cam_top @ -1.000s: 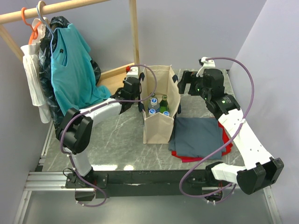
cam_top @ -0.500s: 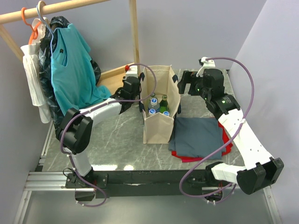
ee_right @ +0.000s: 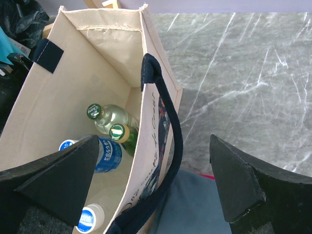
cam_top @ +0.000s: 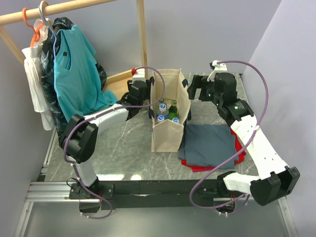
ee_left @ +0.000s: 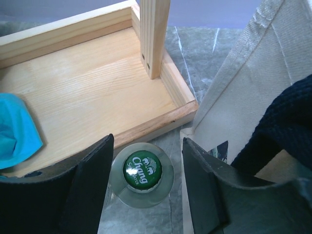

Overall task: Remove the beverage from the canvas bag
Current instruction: Place the drink at the center of the board, then take out the drink from the canvas bag.

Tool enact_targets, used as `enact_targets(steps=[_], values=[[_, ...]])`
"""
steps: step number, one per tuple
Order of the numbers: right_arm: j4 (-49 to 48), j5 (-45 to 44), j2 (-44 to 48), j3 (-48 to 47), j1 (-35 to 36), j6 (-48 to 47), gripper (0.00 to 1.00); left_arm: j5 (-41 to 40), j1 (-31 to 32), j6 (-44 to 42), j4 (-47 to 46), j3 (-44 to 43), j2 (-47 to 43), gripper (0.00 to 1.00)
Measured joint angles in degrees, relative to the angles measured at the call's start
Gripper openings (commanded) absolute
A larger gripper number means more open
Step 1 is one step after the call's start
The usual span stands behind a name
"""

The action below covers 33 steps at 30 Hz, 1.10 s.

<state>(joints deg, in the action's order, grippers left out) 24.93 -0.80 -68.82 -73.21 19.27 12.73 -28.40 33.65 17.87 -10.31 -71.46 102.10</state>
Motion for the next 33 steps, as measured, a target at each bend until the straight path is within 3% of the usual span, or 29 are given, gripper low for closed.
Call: enact_targets(steps=[6, 33], values=[[0.0, 0.0, 0.0, 0.0, 0.0, 0.0, 1.0, -0.3, 0.0, 0.0, 0.0, 0.0, -0.8, 0.82], [0.0, 0.2, 0.0, 0.0, 0.0, 0.0, 1.0, -1.0, 0.0, -1.3, -0.7, 0.0, -11.8, 0.92]])
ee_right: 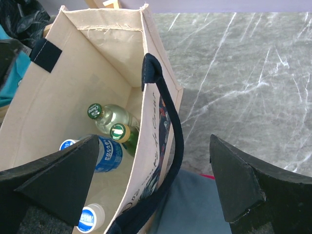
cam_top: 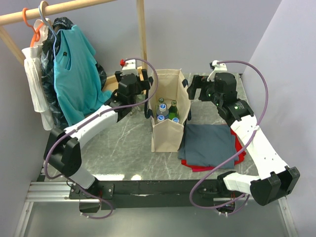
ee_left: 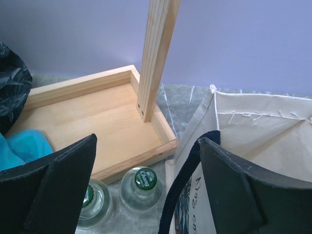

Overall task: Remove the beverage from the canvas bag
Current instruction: Take out the drink from the canvas bag.

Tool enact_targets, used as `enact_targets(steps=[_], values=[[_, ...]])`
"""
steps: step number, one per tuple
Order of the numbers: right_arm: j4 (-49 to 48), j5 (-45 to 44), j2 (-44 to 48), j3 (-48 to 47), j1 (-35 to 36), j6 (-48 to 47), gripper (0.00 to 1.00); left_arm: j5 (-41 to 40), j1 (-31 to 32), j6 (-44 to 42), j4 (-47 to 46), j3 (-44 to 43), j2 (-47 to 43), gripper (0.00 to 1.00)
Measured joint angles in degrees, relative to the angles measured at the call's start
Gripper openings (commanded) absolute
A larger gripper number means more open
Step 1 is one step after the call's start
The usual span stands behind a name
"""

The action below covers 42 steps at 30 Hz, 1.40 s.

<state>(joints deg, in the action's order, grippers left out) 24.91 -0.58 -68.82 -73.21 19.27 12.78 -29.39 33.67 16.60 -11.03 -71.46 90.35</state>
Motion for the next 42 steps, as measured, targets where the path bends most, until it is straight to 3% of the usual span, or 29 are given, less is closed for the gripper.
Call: enact_targets(steps=[9, 22, 42], values=[[0.0, 0.0, 0.0, 0.0, 0.0, 0.0, 1.0, 5.2, 0.0, -1.2, 5.8, -3.7, -2.8, 0.93], [0.0, 0.2, -0.1, 0.0, 0.0, 0.2, 1.0, 23.2, 0.1, -5.1, 18.1, -18.9, -2.4, 0.92], [0.4, 1.3, -1.0, -1.0, 0.0, 0.2, 1.0, 37.8, 2.1, -8.7, 23.3, -19.3, 0.0, 0.96]])
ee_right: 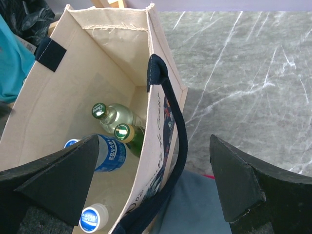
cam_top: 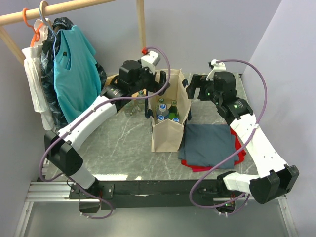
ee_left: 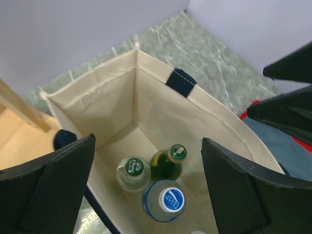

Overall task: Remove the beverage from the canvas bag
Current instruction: Take out the drink from the canvas bag.

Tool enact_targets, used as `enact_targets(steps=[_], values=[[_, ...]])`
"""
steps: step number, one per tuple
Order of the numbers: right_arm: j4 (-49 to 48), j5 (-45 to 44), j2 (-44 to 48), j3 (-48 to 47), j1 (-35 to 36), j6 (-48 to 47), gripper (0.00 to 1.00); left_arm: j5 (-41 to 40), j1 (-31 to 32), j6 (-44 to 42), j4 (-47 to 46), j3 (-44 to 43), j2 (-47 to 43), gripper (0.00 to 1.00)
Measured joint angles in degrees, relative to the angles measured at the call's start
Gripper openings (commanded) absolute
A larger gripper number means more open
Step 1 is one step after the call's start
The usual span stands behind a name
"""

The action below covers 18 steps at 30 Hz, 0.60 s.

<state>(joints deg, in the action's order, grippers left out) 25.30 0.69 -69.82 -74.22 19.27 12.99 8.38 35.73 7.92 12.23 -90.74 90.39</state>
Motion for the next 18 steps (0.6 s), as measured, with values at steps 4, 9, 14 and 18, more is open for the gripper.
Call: enact_targets(steps=[4, 9, 14, 18], values=[[0.1, 0.0, 0.0, 0.0, 0.0, 0.0, 1.0, 1.2, 0.8, -0.8, 1.0, -0.1, 1.7, 0.95], [0.1, 0.0, 0.0, 0.0, 0.0, 0.0, 1.0, 1.5, 1.6, -1.3, 2.3, -2.0, 4.2, 0.95], [0.1, 0.0, 0.0, 0.0, 0.0, 0.0, 1.0, 1.5, 1.8, -1.3, 2.5, -2.2, 4.9, 0.95], [0.1, 0.9, 0.3, 0.0, 0.0, 0.0, 1.0, 1.1, 2.0, -1.3, 2.5, -2.2, 5.3, 0.95]])
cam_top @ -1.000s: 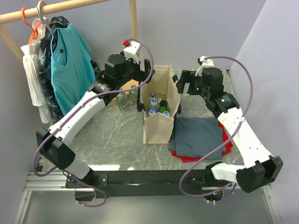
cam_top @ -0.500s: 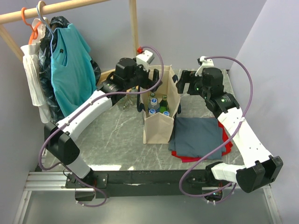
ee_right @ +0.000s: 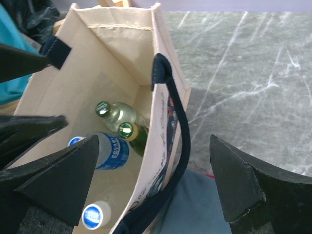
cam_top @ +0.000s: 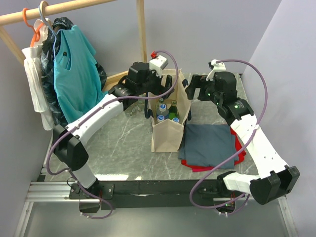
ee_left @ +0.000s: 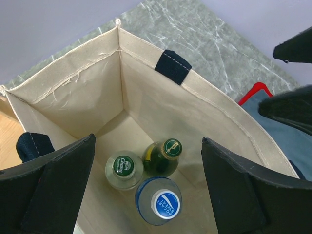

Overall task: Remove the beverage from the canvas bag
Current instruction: Take out the drink from the canvas bag.

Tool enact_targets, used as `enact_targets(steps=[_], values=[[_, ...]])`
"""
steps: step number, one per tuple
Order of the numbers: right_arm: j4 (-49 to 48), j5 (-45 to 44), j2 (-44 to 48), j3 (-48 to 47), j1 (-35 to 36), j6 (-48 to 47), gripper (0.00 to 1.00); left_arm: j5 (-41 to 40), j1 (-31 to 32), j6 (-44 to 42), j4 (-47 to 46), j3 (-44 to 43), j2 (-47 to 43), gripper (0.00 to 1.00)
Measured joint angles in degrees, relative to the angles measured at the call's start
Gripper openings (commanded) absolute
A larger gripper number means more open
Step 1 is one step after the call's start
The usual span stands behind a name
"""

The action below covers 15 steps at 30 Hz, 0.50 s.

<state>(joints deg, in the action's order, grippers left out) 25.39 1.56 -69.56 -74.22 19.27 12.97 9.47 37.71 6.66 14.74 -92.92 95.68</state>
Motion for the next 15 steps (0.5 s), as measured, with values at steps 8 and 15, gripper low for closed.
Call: enact_targets(steps=[8, 15], values=[[2.8, 8.5, 0.8, -1.2, 1.0, -0.7, 1.0, -0.8, 0.0, 0.3, 0.0, -0.1, 1.8, 0.95], [7.6, 12.1, 1.0, -1.5, 7.6, -0.3, 1.0, -1.8, 0.0, 0.3, 0.2, -1.4, 2.8, 0.94]])
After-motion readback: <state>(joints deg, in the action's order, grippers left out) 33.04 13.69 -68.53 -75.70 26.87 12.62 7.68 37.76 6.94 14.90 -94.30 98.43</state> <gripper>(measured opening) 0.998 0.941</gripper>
